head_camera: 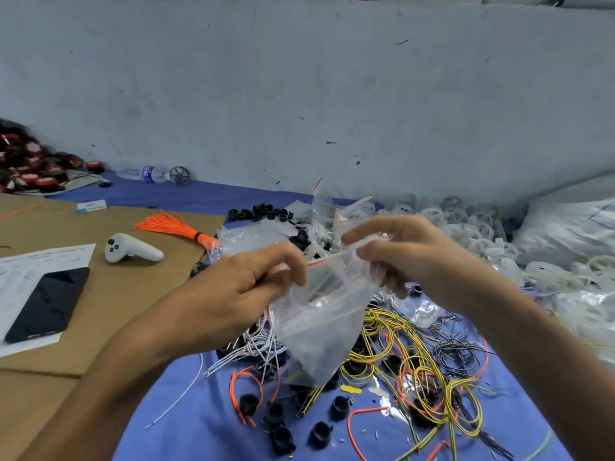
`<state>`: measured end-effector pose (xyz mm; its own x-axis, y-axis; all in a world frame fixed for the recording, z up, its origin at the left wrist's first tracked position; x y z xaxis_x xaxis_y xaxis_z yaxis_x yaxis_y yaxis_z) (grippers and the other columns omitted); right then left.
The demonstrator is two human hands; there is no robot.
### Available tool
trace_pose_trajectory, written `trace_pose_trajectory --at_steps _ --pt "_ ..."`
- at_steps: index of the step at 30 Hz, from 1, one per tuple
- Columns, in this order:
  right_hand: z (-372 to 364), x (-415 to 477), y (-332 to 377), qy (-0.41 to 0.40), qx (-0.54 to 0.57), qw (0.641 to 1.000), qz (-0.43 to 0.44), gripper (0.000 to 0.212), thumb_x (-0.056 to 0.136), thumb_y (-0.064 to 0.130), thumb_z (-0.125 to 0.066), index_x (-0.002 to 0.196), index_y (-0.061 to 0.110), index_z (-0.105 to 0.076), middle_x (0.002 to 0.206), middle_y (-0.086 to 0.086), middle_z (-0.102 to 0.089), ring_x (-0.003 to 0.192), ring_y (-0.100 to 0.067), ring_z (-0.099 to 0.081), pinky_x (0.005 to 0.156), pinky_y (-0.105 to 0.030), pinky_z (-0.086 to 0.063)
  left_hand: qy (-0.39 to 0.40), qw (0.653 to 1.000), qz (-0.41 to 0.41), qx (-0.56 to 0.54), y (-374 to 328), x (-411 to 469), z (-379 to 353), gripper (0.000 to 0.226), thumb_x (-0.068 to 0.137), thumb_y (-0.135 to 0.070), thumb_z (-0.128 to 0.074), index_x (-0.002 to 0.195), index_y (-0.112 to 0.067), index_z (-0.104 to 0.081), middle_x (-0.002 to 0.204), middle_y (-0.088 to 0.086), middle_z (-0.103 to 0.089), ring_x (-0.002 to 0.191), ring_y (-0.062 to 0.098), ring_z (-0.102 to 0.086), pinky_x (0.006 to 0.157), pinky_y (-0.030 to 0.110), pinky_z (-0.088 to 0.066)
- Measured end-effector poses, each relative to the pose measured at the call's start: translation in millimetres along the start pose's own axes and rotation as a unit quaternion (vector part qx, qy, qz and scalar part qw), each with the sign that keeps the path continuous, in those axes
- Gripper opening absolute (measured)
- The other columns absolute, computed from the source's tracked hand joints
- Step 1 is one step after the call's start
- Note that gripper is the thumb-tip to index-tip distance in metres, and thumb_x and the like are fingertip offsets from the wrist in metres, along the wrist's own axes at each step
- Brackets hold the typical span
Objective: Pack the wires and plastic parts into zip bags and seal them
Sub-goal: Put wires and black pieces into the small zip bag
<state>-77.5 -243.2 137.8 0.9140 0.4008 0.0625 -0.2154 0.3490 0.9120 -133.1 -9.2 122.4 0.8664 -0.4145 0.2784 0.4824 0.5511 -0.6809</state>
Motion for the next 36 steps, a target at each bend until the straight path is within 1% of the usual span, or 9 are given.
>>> trace_pose_trajectory --at_steps 4,7,12,15,19,24,30,34,36 --pt "-2.7 -1.6 6.7 0.055 0.06 0.996 -0.029 0.031 0.094 0.001 -0.054 0.103 0.021 -0.076 0.052 -0.008 -0.058 0.038 -0.014 -0.049 0.036 -0.02 -0.039 0.042 0.999 0.017 0.011 -7.7 -2.8 -0.7 0.032 0.089 -0.028 -0.042 0.097 -0.042 -0.069 0.066 0.008 -0.05 0.061 0.029 -0.045 0.055 0.038 -0.038" --pt "-2.7 -6.5 7.7 0.055 0.156 0.985 -0.043 0.031 0.093 0.002 -0.053 0.103 0.019 -0.077 0.051 -0.007 -0.057 0.039 -0.014 -0.048 0.036 -0.02 -0.04 0.023 0.998 0.031 -0.047 -10.1 -2.3 -2.2 0.032 0.085 -0.025 -0.042 0.092 -0.037 -0.071 0.067 -0.004 -0.056 0.061 0.015 -0.045 0.058 0.029 -0.038" --pt "-10.8 -20.3 0.3 0.055 0.267 0.958 -0.084 0.031 0.095 0.002 -0.048 0.105 0.012 -0.076 0.059 -0.01 -0.061 0.045 -0.013 -0.053 0.039 -0.02 -0.044 0.027 0.999 0.047 0.004 -10.0 -15.0 -6.2 0.047 0.08 -0.075 -0.051 0.12 -0.05 -0.057 0.095 -0.019 -0.061 0.085 -0.009 -0.055 0.073 0.014 -0.04" --pt "-7.9 -27.3 -6.9 0.036 0.327 0.938 -0.111 0.031 0.096 0.002 -0.047 0.109 0.007 -0.074 0.063 -0.009 -0.06 0.047 -0.012 -0.054 0.041 -0.02 -0.046 0.002 0.994 0.015 0.104 -13.4 -25.1 -16.7 0.043 0.079 -0.073 -0.059 0.119 -0.058 -0.05 0.115 -0.031 -0.053 0.109 -0.013 -0.051 0.08 0.007 -0.038" --pt "-3.1 -36.6 -12.4 0.023 0.356 0.927 -0.114 0.031 0.095 0.003 -0.047 0.111 0.006 -0.074 0.064 -0.008 -0.061 0.048 -0.011 -0.054 0.042 -0.02 -0.048 -0.011 0.991 0.031 0.127 -15.8 -20.9 -24.0 0.029 0.085 -0.062 -0.049 0.086 -0.037 -0.064 0.095 -0.016 -0.056 0.089 0.0 -0.056 0.077 0.017 -0.041" --pt "6.0 -52.9 -13.0 0.018 0.348 0.934 -0.078 0.032 0.085 0.006 -0.056 0.109 0.013 -0.075 0.064 -0.008 -0.062 0.048 -0.011 -0.054 0.042 -0.02 -0.046 0.095 0.99 0.079 0.073 -16.2 -18.7 -22.7 0.04 0.085 -0.066 -0.049 0.082 -0.035 -0.074 0.086 -0.015 -0.062 0.083 0.003 -0.062 0.077 0.024 -0.046" --pt "19.0 -66.8 -17.1 -0.006 0.354 0.932 -0.081 0.036 0.074 0.014 -0.062 0.107 0.017 -0.076 0.064 -0.005 -0.062 0.046 -0.01 -0.052 0.041 -0.018 -0.044 -0.063 0.995 -0.002 -0.083 -10.1 -16.2 -24.5 0.011 0.082 -0.04 -0.071 0.09 -0.036 -0.077 0.091 -0.006 -0.072 0.082 0.012 -0.068 0.072 0.021 -0.051" --pt "18.8 -68.3 -27.4 -0.041 0.321 0.941 -0.103 0.035 0.08 0.011 -0.061 0.113 0.013 -0.072 0.067 -0.011 -0.063 0.046 -0.014 -0.052 0.039 -0.02 -0.042 -0.159 0.962 0.044 -0.219 4.4 -12.5 -48.9 0.031 0.076 -0.029 -0.085 0.101 -0.041 -0.073 0.089 0.005 -0.074 0.075 0.022 -0.066 0.068 0.033 -0.053" --pt "17.4 -69.1 -32.1 -0.051 0.302 0.945 -0.114 0.035 0.083 0.01 -0.059 0.116 0.012 -0.07 0.07 -0.015 -0.064 0.047 -0.015 -0.053 0.039 -0.022 -0.042 -0.193 0.935 0.084 -0.287 12.7 -12.2 -61.6 0.036 0.071 -0.027 -0.083 0.104 -0.04 -0.073 0.08 0.002 -0.072 0.072 0.011 -0.064 0.064 0.02 -0.051"
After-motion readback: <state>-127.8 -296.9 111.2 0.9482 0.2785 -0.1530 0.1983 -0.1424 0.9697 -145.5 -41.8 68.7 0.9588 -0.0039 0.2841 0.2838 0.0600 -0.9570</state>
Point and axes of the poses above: each hand's wrist, its own x-axis towards the middle knuckle, its own z-axis out of the back of the hand, y = z × x, the point moved 2 cm from there along x, towards the middle knuckle
